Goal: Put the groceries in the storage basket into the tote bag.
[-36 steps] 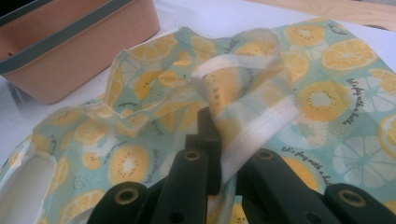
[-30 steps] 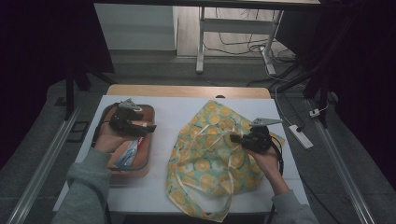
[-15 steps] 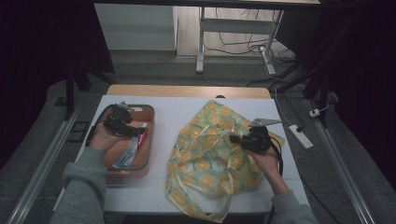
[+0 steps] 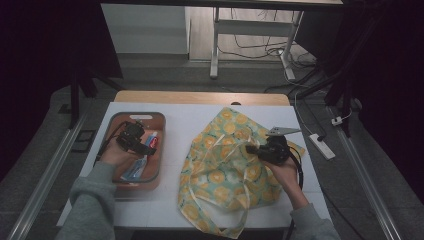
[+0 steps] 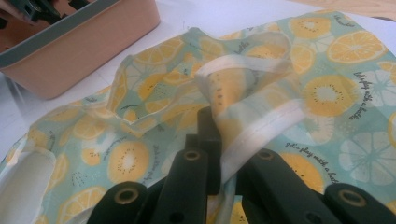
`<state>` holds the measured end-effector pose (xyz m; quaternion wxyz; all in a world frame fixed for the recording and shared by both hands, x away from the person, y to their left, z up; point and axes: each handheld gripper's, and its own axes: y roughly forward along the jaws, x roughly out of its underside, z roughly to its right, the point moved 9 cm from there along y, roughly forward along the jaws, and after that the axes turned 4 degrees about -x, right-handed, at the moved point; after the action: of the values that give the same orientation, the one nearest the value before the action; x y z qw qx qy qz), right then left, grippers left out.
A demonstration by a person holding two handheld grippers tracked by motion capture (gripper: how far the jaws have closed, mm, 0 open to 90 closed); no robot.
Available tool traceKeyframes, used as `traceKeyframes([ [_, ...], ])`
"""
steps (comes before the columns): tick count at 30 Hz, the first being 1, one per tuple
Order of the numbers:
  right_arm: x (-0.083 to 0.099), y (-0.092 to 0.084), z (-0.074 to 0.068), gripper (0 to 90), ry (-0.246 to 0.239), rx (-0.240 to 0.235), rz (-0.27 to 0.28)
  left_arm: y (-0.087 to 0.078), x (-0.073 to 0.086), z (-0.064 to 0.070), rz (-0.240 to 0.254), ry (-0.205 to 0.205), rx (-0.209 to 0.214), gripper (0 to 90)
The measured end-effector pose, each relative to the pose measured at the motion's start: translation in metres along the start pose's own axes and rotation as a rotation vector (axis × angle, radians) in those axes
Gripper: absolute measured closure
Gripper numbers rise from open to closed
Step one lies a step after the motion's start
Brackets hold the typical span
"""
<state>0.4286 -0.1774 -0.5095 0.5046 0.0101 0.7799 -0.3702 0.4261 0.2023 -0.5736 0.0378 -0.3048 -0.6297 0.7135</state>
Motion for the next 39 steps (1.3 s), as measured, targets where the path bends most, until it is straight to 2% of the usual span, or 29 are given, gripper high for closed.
traceKeyframes([
  [6,0.0,-0.001,0.0,89.0,0.0,0.002,0.0,0.015,0.006,0.002,-0.066,-0.002,-0.014,21.4],
  [7,0.0,-0.001,0.0,89.0,0.0,0.002,0.0,0.016,0.008,0.0,-0.079,0.003,-0.027,21.4],
  [9,0.0,-0.001,0.0,89.0,-0.001,0.004,0.0,0.019,0.01,-0.003,-0.091,-0.005,-0.048,26.8],
  [12,0.0,-0.001,0.0,89.0,-0.001,0.005,0.0,0.018,0.01,-0.001,-0.081,-0.019,-0.004,35.5],
  [16,0.0,-0.001,0.0,89.0,-0.002,0.005,0.005,0.016,0.012,-0.007,-0.083,-0.035,-0.01,47.8],
  [23,0.0,-0.001,0.0,89.0,-0.003,0.006,0.0,0.015,0.013,-0.013,-0.085,-0.03,-0.035,52.8],
  [24,0.0,-0.001,0.0,89.0,-0.003,0.005,0.0,0.014,0.013,-0.015,-0.085,-0.028,-0.036,54.4],
  [26,0.0,-0.001,0.0,89.0,-0.003,0.004,0.002,0.013,0.013,-0.017,-0.071,-0.041,-0.036,63.7],
  [29,0.0,-0.001,0.0,89.0,-0.003,0.006,0.001,0.011,0.013,-0.02,-0.056,-0.048,-0.021,67.8],
  [33,0.001,0.0,0.0,89.0,-0.002,0.007,-0.001,0.008,0.012,-0.023,-0.042,-0.034,-0.045,73.5],
  [39,0.001,0.0,0.001,88.9,-0.002,0.007,0.001,0.004,0.013,-0.027,-0.02,-0.049,-0.016,75.4],
])
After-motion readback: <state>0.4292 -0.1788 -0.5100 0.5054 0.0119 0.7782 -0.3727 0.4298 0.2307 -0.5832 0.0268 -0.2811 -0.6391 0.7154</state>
